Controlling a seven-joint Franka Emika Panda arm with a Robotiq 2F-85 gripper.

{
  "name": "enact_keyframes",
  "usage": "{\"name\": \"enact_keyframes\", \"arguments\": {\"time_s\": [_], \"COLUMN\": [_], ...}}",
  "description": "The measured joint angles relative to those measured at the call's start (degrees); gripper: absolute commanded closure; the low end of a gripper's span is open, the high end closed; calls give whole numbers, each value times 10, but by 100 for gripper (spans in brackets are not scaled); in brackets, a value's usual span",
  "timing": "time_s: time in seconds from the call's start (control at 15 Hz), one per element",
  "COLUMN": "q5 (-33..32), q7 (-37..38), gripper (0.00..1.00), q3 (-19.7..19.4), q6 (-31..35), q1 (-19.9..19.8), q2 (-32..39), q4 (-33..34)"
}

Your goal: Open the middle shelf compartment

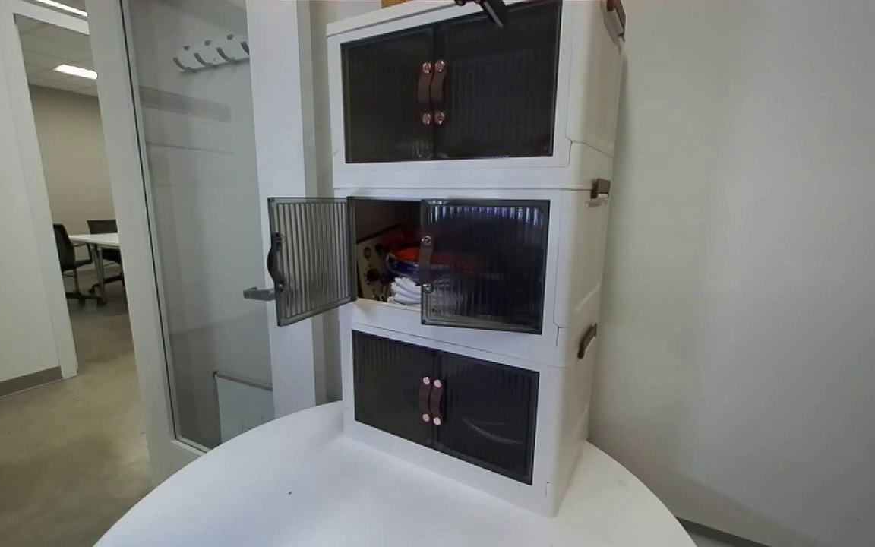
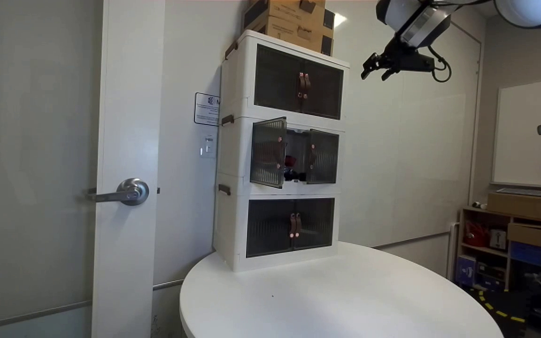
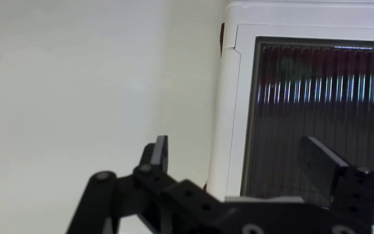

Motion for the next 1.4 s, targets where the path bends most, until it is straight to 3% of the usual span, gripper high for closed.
{"name": "enact_keyframes", "arguments": {"time_s": [0.4, 0.8, 1.0, 1.4], "q5": [-28, -312, -445, -647], "q7": [3, 43, 45, 139], "gripper": [0, 0, 0, 0], "q3": [8, -17, -51, -143], "q6": [1, -25, -65, -141], "q1": [2, 63, 151, 388], "q2": [10, 21, 64, 238], "q4": [2, -22, -21, 31]}}
